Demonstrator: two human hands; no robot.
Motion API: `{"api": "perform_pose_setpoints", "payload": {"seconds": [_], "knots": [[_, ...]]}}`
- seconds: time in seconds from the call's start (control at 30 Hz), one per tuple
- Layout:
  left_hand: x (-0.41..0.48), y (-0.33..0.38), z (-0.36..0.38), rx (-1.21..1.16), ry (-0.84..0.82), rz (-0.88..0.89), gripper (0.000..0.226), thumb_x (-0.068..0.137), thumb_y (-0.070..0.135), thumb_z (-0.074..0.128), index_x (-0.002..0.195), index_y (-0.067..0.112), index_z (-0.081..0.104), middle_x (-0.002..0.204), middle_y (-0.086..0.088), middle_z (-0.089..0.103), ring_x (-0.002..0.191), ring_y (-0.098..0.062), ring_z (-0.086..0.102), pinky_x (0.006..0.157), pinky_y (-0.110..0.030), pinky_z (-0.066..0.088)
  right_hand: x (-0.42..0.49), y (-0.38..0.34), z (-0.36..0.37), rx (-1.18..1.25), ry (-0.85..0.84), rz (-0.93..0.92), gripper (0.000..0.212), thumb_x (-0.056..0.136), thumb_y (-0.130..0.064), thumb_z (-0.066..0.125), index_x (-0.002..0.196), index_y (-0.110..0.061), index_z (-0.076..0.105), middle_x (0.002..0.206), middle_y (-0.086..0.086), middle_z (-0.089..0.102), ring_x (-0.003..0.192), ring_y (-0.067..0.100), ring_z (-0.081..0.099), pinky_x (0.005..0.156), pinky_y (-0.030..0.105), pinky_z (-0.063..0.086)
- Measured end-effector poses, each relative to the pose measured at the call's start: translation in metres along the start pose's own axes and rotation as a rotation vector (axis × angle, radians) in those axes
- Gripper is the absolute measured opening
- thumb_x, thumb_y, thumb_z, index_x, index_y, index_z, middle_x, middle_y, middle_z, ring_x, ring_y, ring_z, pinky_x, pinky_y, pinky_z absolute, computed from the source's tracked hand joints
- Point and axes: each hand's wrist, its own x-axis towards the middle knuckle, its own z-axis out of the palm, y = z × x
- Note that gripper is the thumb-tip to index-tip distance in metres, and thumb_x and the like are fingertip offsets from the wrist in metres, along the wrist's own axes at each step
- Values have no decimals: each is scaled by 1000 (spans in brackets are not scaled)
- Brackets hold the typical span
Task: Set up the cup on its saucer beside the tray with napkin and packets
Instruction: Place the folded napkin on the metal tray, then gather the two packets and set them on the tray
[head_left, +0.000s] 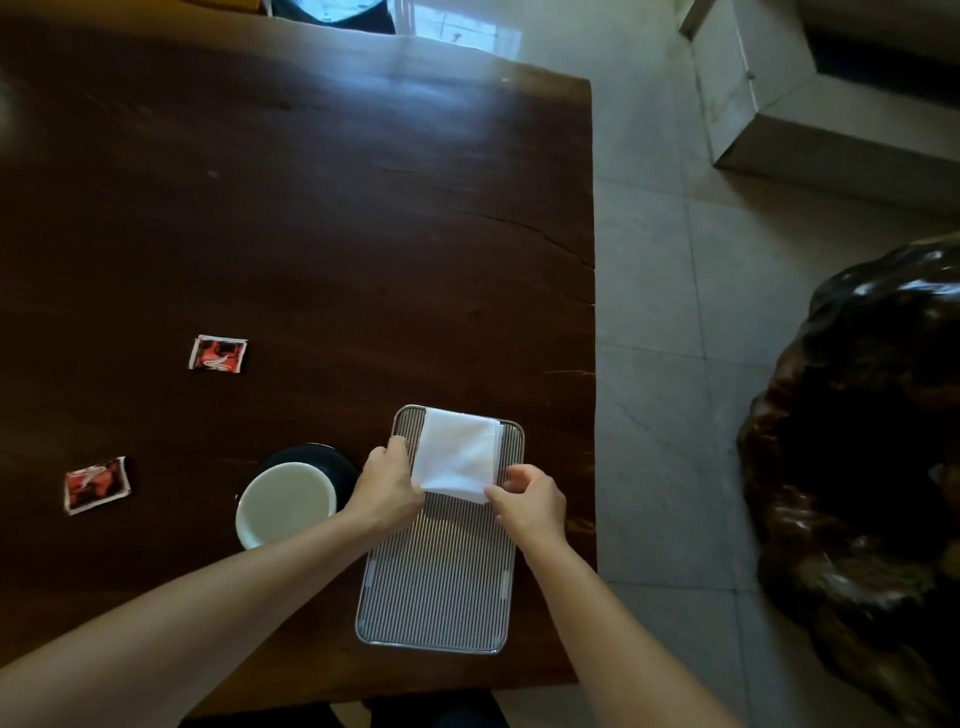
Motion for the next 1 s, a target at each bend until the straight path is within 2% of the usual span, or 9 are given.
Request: {"api": "perform_pose_setpoints", "payload": {"seconds": [0.1, 0.2, 0.27, 0.37, 0.47, 0.7, 0.77, 0.87, 1.0], "knots": [[-4, 3, -23, 24, -32, 12, 26, 85, 4, 55, 109, 12, 49, 103, -6, 55, 85, -17, 52, 60, -25, 38, -8, -12, -9, -28, 59, 0, 43, 90, -14, 71, 131, -11, 58, 109, 4, 62, 97, 18, 65, 75, 29, 61], [-11, 4, -51, 0, -27, 33, 23, 88, 9, 56, 111, 11, 55, 104, -8, 65, 95, -25, 62, 73, -34, 51, -17, -31, -12, -77, 110, -51, 30, 90, -12, 67, 120, -12, 63, 106, 3, 64, 87, 13, 61, 55, 14, 44], [-15, 1, -72, -39, -27, 36, 21, 89, 10, 54, 109, 11, 58, 100, -8, 68, 92, -27, 67, 80, -42, 57, -24, -49, -7, -63, 90, -74, 25, 92, -14, 65, 116, -12, 66, 106, 3, 65, 90, 15, 62, 59, 19, 51], [-22, -15, -104, -58, -34, 28, 21, 88, 9, 53, 107, 16, 59, 96, -4, 67, 85, -21, 69, 74, -35, 58, -39, -81, 14, -32, 27, -96, 10, 90, -15, 65, 97, -14, 71, 98, 7, 72, 92, 24, 70, 81, 42, 61], [-28, -42, -138, -49, -4, 31, 17, 87, 12, 54, 100, 21, 60, 97, -3, 69, 85, -18, 69, 73, -30, 56, -54, -115, 46, -52, -50, -173, 12, 90, -17, 64, 80, -20, 68, 87, 6, 74, 88, 26, 71, 81, 43, 60], [-29, -130, -208, 25, 37, -63, 15, 86, 13, 59, 98, 21, 64, 92, 0, 67, 78, -15, 67, 69, -30, 57, -72, -184, 129, -202, -187, -302, 7, 88, -23, 65, 86, -21, 72, 87, 2, 74, 84, 24, 72, 79, 44, 61], [-28, -154, -222, 19, 42, -112, 15, 88, 15, 62, 100, 24, 63, 96, 1, 67, 82, -14, 67, 71, -31, 59, -68, -201, 150, -245, -216, -341, 5, 90, -26, 66, 88, -24, 71, 87, -3, 71, 81, 16, 70, 72, 35, 61], [-27, -188, -237, 6, 51, -172, 18, 88, 14, 65, 102, 26, 62, 94, 5, 66, 83, -12, 67, 77, -36, 61, -61, -221, 181, -331, -249, -402, 8, 91, -28, 69, 96, -23, 71, 90, -8, 67, 78, 3, 62, 60, 14, 45], [-24, -224, -245, 32, 94, -171, 24, 88, 8, 64, 107, 22, 64, 100, 5, 64, 92, -14, 64, 78, -34, 59, -48, -247, 216, -463, -224, -452, 20, 90, -28, 69, 109, -20, 69, 97, -4, 65, 85, 10, 62, 73, 26, 54]]}}
